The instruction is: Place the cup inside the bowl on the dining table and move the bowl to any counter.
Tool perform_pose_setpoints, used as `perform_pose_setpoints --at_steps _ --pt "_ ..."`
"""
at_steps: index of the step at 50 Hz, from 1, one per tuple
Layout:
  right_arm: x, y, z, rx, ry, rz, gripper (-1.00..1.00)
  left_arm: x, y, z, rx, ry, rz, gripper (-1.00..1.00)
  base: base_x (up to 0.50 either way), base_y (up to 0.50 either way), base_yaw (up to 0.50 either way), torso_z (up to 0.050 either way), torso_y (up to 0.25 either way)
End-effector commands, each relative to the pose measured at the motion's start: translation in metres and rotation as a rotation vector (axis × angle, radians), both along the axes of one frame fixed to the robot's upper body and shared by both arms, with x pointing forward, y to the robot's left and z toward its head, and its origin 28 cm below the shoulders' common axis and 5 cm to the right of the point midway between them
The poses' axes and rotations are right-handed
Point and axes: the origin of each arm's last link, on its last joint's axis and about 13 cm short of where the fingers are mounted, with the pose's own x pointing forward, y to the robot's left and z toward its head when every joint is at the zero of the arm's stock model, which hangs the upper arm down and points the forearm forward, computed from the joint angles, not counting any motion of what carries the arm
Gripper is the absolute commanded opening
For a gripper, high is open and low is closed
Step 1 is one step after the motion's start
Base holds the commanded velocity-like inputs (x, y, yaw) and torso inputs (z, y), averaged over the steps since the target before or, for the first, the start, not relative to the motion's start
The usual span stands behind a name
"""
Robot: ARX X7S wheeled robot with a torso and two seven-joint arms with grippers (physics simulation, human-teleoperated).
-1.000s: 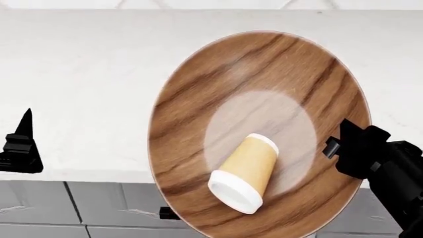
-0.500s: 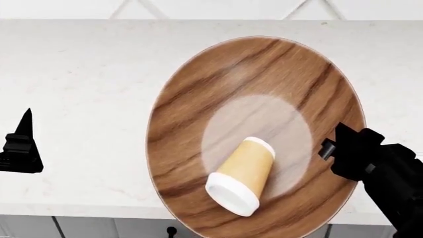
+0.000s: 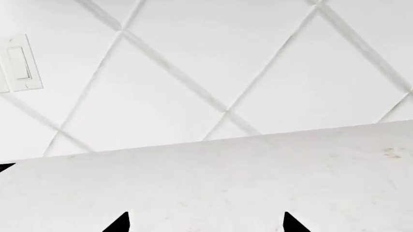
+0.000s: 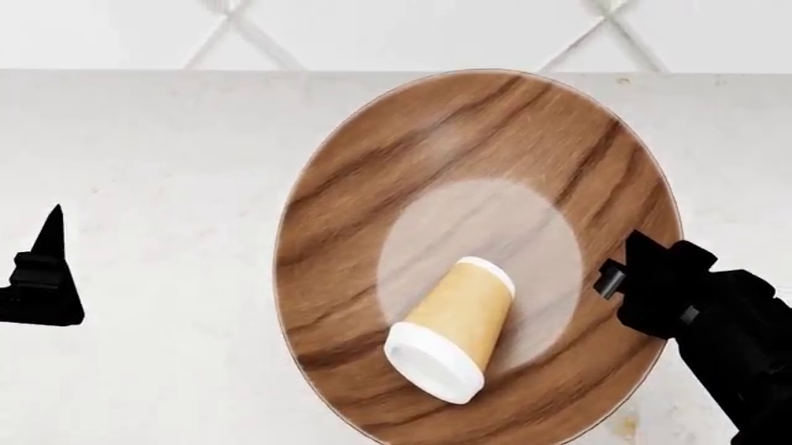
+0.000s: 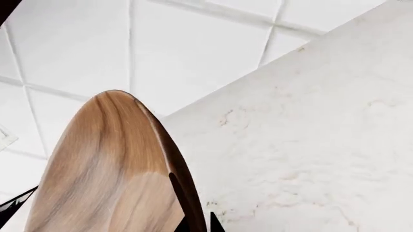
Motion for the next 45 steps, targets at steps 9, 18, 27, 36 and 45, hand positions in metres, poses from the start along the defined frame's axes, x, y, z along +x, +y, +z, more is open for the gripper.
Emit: perform_pose_setpoints --at_steps 9,18,27,36,45 --pt "0.002 0.002 -0.004 0.030 0.005 0.004 -1.00 -0.001 0.004 -0.001 -0.004 0.000 0.000 1.00 0.26 0.00 0.00 0.000 0.002" --pt "0.003 0.006 -0.020 0.046 0.050 0.017 -1.00 -0.002 0.012 0.001 -0.005 -0.001 -0.001 1.00 0.00 0.00 0.00 0.000 0.000" --pt "0.002 0.009 -0.030 0.056 0.082 0.026 -1.00 -0.001 0.006 0.000 -0.005 0.001 -0.001 1.00 0.00 0.00 0.00 0.000 0.001" --pt "0.002 0.011 -0.039 0.059 0.132 0.051 -1.00 -0.002 0.001 -0.002 -0.007 0.001 0.000 1.00 0.00 0.00 0.00 0.000 0.000" --pt "0.003 0.014 -0.051 0.062 0.168 0.064 -1.00 -0.002 0.004 -0.003 -0.009 0.004 -0.002 1.00 0.00 0.00 0.00 0.000 0.000"
